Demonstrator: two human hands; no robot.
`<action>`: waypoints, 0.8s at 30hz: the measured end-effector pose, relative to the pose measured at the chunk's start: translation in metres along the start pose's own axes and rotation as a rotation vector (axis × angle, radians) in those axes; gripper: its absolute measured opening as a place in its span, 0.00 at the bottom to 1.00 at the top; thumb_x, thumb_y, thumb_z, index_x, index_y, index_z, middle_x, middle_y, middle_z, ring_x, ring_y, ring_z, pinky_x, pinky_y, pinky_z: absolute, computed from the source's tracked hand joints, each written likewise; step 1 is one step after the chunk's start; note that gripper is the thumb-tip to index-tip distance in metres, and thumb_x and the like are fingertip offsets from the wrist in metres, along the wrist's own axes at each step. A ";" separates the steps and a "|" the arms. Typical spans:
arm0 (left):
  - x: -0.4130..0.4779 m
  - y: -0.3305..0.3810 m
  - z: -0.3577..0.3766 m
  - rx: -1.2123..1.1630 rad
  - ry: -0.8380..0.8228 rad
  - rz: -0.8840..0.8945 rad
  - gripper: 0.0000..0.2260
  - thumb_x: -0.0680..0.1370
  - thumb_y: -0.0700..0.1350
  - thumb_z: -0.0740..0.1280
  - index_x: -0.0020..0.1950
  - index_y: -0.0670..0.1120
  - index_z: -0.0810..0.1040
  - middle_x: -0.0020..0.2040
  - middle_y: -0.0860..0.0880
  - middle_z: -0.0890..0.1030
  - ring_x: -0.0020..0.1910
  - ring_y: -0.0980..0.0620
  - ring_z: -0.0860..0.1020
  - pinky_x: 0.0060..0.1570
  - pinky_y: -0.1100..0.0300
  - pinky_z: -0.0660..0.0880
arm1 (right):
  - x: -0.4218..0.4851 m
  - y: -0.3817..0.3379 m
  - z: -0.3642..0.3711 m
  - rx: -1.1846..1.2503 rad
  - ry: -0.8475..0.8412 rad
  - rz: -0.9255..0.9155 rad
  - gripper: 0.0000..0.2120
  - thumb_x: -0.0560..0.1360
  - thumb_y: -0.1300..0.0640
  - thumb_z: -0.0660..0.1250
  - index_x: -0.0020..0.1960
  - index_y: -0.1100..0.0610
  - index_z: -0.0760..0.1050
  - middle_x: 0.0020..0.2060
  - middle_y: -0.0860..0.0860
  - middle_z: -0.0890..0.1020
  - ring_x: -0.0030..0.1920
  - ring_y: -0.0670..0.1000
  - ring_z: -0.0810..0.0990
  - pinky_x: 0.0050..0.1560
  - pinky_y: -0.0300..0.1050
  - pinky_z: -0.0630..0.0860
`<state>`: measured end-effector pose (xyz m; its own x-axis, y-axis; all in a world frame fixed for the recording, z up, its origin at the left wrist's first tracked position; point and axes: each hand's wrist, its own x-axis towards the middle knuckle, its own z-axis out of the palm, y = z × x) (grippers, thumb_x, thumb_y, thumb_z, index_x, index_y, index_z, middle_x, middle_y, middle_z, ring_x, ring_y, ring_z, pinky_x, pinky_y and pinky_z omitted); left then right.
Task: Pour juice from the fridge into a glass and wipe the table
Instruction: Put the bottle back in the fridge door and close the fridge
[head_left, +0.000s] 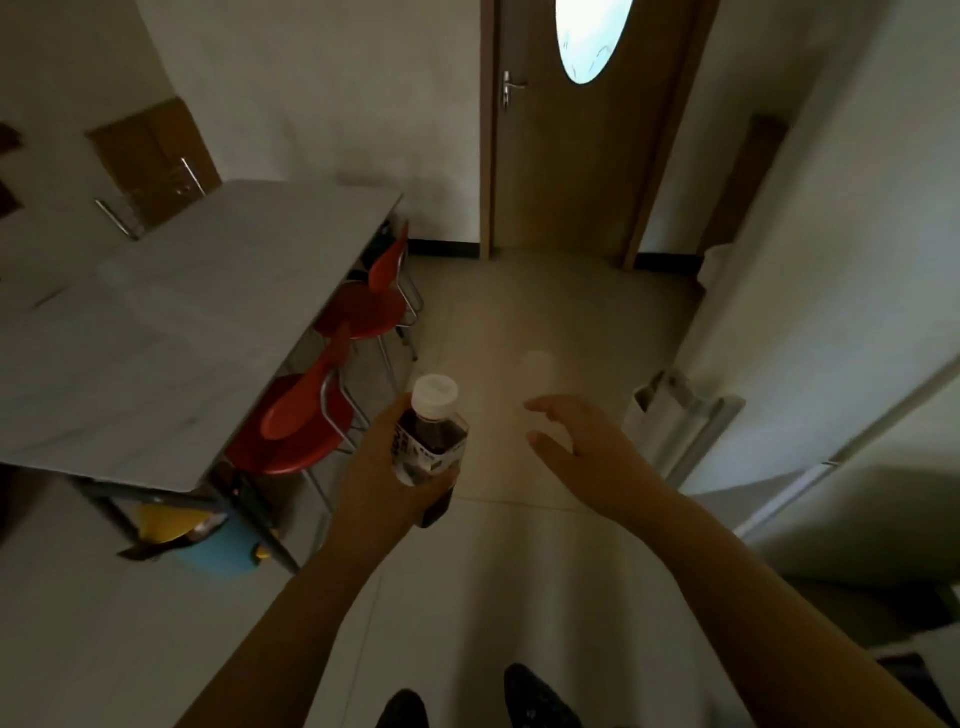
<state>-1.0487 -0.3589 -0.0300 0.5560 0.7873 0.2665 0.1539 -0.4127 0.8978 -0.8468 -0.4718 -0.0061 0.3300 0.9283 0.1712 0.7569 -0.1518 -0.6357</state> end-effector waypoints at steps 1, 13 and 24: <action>0.009 -0.008 -0.009 -0.012 0.010 -0.008 0.38 0.68 0.40 0.77 0.60 0.76 0.63 0.56 0.75 0.73 0.56 0.75 0.71 0.47 0.80 0.69 | 0.014 -0.004 0.007 0.003 -0.006 -0.010 0.17 0.77 0.48 0.60 0.65 0.48 0.69 0.62 0.47 0.72 0.60 0.45 0.69 0.58 0.39 0.64; 0.181 -0.084 -0.038 -0.073 0.036 -0.014 0.36 0.67 0.34 0.76 0.64 0.62 0.64 0.60 0.64 0.73 0.57 0.74 0.71 0.50 0.79 0.68 | 0.197 0.021 0.041 0.021 -0.032 0.061 0.16 0.77 0.45 0.59 0.64 0.44 0.68 0.62 0.44 0.71 0.59 0.41 0.69 0.55 0.37 0.65; 0.389 -0.127 -0.008 -0.051 -0.094 0.066 0.39 0.67 0.42 0.77 0.60 0.78 0.61 0.57 0.77 0.70 0.58 0.75 0.70 0.51 0.74 0.70 | 0.357 0.088 0.019 0.001 0.088 0.195 0.17 0.76 0.43 0.58 0.63 0.44 0.68 0.61 0.44 0.73 0.58 0.40 0.69 0.55 0.38 0.66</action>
<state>-0.8582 0.0029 -0.0376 0.6379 0.7118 0.2940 0.0737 -0.4364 0.8967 -0.6732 -0.1474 -0.0157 0.5178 0.8484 0.1100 0.6737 -0.3251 -0.6636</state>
